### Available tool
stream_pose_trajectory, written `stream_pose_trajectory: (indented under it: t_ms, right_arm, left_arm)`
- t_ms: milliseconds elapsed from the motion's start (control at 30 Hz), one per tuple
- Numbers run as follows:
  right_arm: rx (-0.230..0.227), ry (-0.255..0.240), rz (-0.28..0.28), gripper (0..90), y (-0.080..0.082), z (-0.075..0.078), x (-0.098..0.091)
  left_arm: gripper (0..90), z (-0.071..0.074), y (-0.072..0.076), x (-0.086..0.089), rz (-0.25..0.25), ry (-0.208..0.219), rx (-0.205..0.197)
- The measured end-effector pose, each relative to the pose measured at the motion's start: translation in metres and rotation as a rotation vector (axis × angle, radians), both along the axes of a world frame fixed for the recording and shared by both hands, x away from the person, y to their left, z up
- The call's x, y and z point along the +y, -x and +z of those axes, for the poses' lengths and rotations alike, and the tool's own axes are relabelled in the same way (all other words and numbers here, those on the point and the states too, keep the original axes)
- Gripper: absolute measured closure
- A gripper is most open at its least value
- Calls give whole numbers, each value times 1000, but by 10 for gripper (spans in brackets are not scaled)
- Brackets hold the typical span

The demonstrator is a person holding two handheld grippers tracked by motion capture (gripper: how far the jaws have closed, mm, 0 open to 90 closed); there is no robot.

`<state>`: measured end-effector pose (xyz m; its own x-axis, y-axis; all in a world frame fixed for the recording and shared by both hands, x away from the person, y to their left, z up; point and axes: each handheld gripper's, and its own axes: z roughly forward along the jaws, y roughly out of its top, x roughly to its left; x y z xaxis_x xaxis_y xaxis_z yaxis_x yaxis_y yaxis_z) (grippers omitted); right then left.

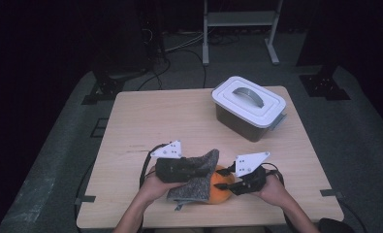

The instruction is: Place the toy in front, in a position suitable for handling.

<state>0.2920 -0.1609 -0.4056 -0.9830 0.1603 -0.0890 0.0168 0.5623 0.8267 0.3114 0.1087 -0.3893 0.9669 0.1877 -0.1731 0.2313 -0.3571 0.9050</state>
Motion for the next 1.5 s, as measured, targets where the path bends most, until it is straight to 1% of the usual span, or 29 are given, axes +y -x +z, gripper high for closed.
stream_pose_trajectory:
  t_ms: [167,200,233,300,333,367,400,433,500,533,567,600,633,667,733,767,800,833,867,933,1000,1033,1100,1167,1267,1333,1367,1433,1500]
  right_arm:
    - [19,-16,-45,581,-9,1,-14]
    - [29,-23,-56,581,-11,1,-17]
    - [62,-46,-93,579,-16,0,-27]
    - [74,-54,-101,574,-19,-1,-29]
    - [90,-64,-112,561,-21,-2,-32]
    - [125,-69,-119,475,-23,-1,-32]
    - [125,-69,-119,475,-23,-1,-32]
    - [142,-63,-117,423,-22,2,-30]
    - [132,-45,-122,320,-19,5,-26]
    - [133,-39,-125,297,-17,6,-24]
    - [141,-33,-126,301,-17,5,-22]
    - [144,-25,-133,323,-17,2,-18]
    - [152,-42,-140,451,-18,-2,-15]
    - [152,-42,-140,451,-18,-2,-15]
    - [112,-54,-140,561,-13,-1,-12]
    - [89,-89,-138,582,-10,2,-9]
    - [81,-114,-139,582,-9,2,-7]
    - [68,-144,-139,580,-8,2,-6]
    - [68,-144,-139,580,-8,2,-6]
    - [76,-170,-137,570,-9,0,-2]
    - [82,-158,-124,557,-10,-4,3]
    - [72,-124,-115,538,-10,-8,5]
    - [67,-123,-111,526,-10,-9,5]
    - [67,-95,-101,507,-12,-7,0]
    - [70,-85,-108,502,-14,-8,-5]
    - [96,-80,-126,474,-19,-8,-15]
    - [96,-80,-126,474,-19,-8,-15]
    - [114,-71,-146,415,-20,-5,-18]
    - [91,-80,-152,365,-16,2,-17]
  left_arm:
    - [787,-6,-4,8,21,-10,16]
    - [786,-7,-5,10,26,-13,21]
    - [786,-8,-6,12,28,-12,29]
    - [786,-10,-7,14,30,-7,37]
    - [785,-11,-7,13,33,-1,44]
    - [786,-11,-7,12,32,-3,47]
    - [786,-11,-7,11,29,-7,45]
    - [786,-12,-7,10,25,-10,45]
    - [786,-12,-6,10,23,-6,46]
    - [786,-12,-6,9,22,-6,46]
    - [786,-12,-6,8,21,-8,45]
    - [786,-12,-6,8,23,-13,41]
    - [787,-12,-6,8,27,-18,37]
    - [787,-12,-6,9,33,-17,38]
    - [787,-9,-7,13,30,-22,33]
    - [787,-7,-7,16,31,-22,24]
    - [786,-3,-6,18,34,-20,14]
    - [786,2,-5,22,38,-8,3]
    - [786,5,-5,24,39,0,-5]
    - [787,10,-4,26,41,9,-14]
    - [787,7,-4,25,40,-27,-16]
    - [787,3,-5,25,38,-40,-6]
    - [787,-2,-7,27,33,-17,20]
    - [787,-2,-8,30,41,-16,24]
    - [787,-4,-8,30,40,-16,30]
    - [786,-4,-9,30,36,-14,33]
    - [786,-4,-9,30,34,-13,35]
    - [787,-4,-8,28,37,-7,40]
    - [787,-4,-8,24,21,3,39]
